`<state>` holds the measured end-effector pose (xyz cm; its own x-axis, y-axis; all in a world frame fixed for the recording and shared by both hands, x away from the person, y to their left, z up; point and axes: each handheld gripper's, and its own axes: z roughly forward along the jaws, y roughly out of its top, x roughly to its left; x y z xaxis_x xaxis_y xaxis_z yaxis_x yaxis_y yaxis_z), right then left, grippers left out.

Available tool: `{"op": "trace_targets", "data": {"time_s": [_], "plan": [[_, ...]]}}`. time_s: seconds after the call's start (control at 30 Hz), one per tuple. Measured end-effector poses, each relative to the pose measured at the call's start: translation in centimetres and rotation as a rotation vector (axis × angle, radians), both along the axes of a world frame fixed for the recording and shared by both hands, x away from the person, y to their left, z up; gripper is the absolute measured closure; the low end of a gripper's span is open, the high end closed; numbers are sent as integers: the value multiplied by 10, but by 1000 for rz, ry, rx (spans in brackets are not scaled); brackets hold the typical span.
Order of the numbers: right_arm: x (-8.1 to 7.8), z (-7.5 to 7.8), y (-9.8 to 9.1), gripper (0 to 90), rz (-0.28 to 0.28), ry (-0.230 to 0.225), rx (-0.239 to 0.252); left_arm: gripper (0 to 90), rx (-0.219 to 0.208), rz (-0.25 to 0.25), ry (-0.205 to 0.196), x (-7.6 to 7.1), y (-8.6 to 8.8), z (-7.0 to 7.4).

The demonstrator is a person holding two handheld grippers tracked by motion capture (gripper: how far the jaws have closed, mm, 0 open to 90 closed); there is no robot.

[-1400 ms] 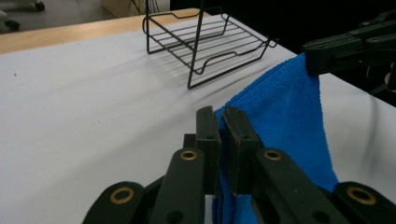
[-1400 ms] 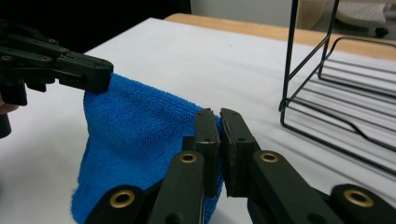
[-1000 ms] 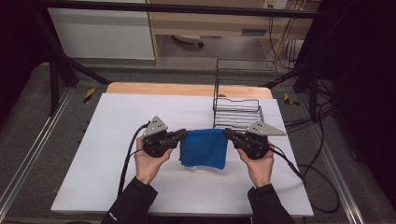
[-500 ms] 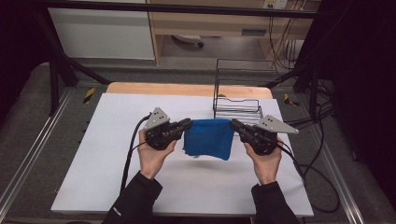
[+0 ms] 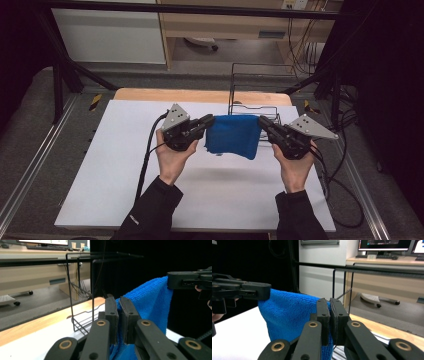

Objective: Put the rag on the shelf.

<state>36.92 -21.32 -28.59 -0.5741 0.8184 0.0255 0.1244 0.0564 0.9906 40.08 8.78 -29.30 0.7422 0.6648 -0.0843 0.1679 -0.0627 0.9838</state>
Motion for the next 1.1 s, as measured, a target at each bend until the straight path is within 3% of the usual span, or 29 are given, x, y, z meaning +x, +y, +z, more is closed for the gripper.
{"op": "trace_targets", "data": {"time_s": [0.83, 1.1], "plan": [[3, 41, -17, 869, -65, -96, -11, 853, -73, 0, -101, 14, -23, 41], [6, 55, -24, 869, -100, -137, 7, 853, -101, -3, -130, 18, -34, 55]]}}
